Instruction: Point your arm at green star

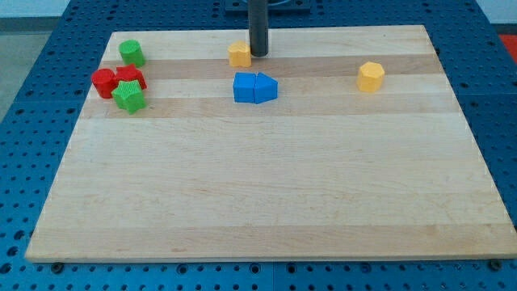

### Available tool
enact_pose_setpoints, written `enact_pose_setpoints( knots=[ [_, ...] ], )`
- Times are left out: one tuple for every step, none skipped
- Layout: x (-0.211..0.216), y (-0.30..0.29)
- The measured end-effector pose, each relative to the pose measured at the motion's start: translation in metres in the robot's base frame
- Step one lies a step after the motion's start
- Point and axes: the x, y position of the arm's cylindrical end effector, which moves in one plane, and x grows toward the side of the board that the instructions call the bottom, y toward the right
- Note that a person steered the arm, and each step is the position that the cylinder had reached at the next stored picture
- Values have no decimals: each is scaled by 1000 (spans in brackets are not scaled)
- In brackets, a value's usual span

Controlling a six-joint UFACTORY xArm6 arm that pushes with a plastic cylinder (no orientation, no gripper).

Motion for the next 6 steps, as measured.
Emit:
enact_pose_setpoints(
  knots=[
    [0,0],
    [-4,45],
    [0,66],
    [41,23],
    [53,-53],
    [85,-76]
  ],
)
